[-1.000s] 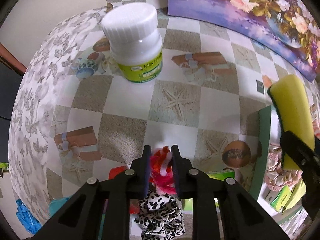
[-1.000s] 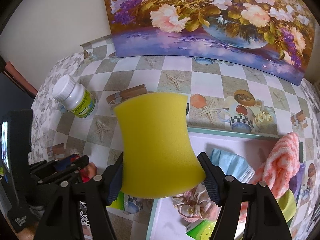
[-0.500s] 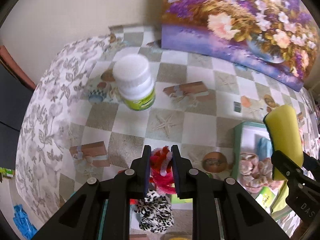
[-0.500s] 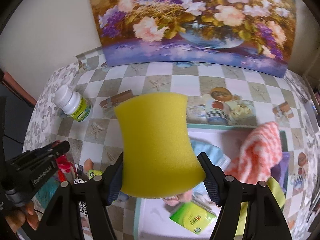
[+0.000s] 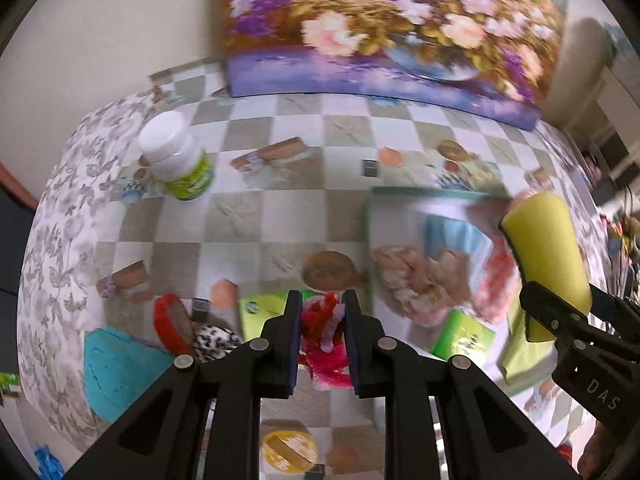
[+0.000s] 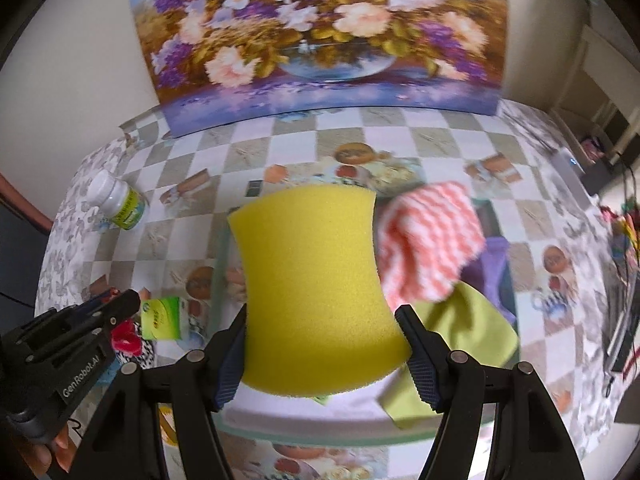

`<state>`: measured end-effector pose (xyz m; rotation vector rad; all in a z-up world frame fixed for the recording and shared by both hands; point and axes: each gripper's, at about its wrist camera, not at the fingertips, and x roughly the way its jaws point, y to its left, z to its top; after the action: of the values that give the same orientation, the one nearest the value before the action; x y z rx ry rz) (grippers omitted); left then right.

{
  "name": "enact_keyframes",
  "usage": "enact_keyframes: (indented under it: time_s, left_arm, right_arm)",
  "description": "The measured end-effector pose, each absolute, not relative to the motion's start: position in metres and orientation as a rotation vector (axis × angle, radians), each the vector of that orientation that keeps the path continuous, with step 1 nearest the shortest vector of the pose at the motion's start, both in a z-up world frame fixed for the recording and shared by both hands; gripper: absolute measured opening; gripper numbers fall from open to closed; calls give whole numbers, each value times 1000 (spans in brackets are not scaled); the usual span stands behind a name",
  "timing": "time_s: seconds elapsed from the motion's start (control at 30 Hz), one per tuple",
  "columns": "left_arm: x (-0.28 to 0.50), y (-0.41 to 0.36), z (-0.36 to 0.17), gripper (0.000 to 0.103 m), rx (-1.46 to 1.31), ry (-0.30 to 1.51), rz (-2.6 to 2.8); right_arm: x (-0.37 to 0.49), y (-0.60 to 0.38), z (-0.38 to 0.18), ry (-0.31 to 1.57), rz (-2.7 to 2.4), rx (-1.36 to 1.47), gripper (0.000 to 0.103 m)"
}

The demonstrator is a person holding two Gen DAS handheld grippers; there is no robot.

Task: Organize soft objects
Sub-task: 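Carry the sponge and red plush over the tray and open both grippers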

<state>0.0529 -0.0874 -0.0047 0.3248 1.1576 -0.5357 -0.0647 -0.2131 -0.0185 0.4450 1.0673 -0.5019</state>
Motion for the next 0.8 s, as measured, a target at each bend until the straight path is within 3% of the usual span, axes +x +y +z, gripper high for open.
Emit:
enact_keyframes:
  time_s: [0.37,0.8]
  left_arm:
    - [0,-123,-8,21,450,1141,-646]
    - [-32,-152,-48,22,569,1212,-683]
  right_arm:
    - [-111,-232,-39,1109,-563,543,72]
    - [-120,-252,-68,1191,-599,593,72]
